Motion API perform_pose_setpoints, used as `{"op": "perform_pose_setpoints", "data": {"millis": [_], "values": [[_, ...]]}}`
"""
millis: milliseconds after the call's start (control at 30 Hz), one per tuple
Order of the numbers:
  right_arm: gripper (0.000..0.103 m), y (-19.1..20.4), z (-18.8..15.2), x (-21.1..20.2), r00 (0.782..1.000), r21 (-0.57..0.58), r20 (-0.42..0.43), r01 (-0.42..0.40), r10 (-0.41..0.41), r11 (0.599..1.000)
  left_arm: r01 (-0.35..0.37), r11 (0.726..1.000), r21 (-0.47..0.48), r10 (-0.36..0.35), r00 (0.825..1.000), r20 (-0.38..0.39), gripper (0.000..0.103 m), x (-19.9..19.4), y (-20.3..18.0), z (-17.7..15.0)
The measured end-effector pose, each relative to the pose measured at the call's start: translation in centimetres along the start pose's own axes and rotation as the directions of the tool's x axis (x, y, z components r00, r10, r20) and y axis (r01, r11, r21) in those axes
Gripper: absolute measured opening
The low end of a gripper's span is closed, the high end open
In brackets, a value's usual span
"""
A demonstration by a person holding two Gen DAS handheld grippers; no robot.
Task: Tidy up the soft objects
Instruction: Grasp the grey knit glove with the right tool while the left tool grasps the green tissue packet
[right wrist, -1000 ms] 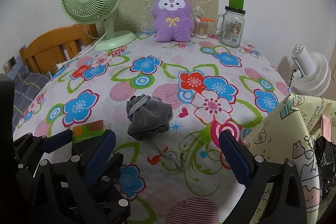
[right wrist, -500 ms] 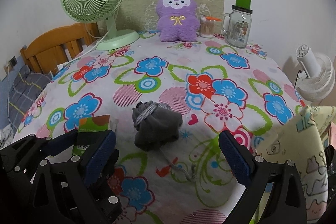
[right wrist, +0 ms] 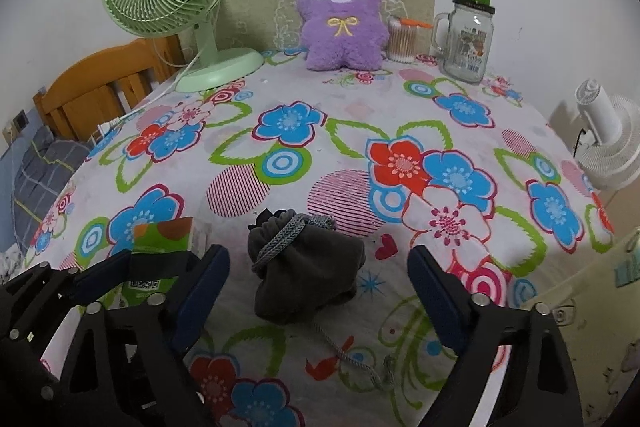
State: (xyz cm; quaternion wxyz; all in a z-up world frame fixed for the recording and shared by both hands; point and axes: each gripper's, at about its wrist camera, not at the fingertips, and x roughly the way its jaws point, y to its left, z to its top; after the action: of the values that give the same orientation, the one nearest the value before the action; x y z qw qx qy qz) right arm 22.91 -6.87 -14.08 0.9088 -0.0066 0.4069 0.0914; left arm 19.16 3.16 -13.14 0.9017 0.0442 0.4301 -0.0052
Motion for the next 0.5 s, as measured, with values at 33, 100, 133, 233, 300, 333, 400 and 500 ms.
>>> {"op": "perform_pose_setpoints", "data": {"millis": [33,100,133,233,300,333,400,500], "values": [[0.085,-0.1,-0.1,0.2,1.0,0.003,-0.003,-0.001,0.001,1.0,-0.004,1.0,0.004,0.004,1.0,-0.001,0.056,0.0,-0.1,0.0],[0.075,-0.1,0.0,0.8,0.999,0.005,-0.031,-0.027,0.027,1.0,-0.011,1.0,0.009,0.011,1.0,-0.003,0.056,0.1,-0.1,0.0],[0.069,-0.1,0.0,0.9,0.999,0.005,-0.037,-0.039,0.039,0.999,-0.012,1.0,0.01,0.012,1.0,-0.002,0.056,0.1,-0.2,0.0],[0.062,-0.1,-0.1,0.9,0.998,0.006,-0.041,-0.043,0.043,0.999,-0.016,1.0,0.01,0.016,1.0,-0.001,0.056,0.1,-0.2,0.1],[0.06,0.0,-0.2,0.7,0.999,-0.002,-0.036,-0.039,0.039,0.999,-0.02,1.0,0.017,0.02,1.0,0.001,0.056,0.1,-0.3,0.0],[0.059,0.0,-0.2,0.6,0.999,-0.006,-0.034,-0.035,0.034,0.999,-0.021,1.0,0.02,0.021,1.0,0.002,0.056,0.0,-0.4,-0.1],[0.059,-0.1,-0.3,0.2,0.999,-0.012,-0.032,-0.027,0.026,1.0,-0.014,1.0,0.022,0.014,1.0,0.003,0.056,-0.1,-0.5,-0.2],[0.058,-0.3,-0.5,-0.1,0.999,-0.009,-0.033,-0.018,0.018,1.0,-0.005,1.0,0.022,0.005,1.0,0.006,0.055,-0.4,-0.7,-0.3]]}}
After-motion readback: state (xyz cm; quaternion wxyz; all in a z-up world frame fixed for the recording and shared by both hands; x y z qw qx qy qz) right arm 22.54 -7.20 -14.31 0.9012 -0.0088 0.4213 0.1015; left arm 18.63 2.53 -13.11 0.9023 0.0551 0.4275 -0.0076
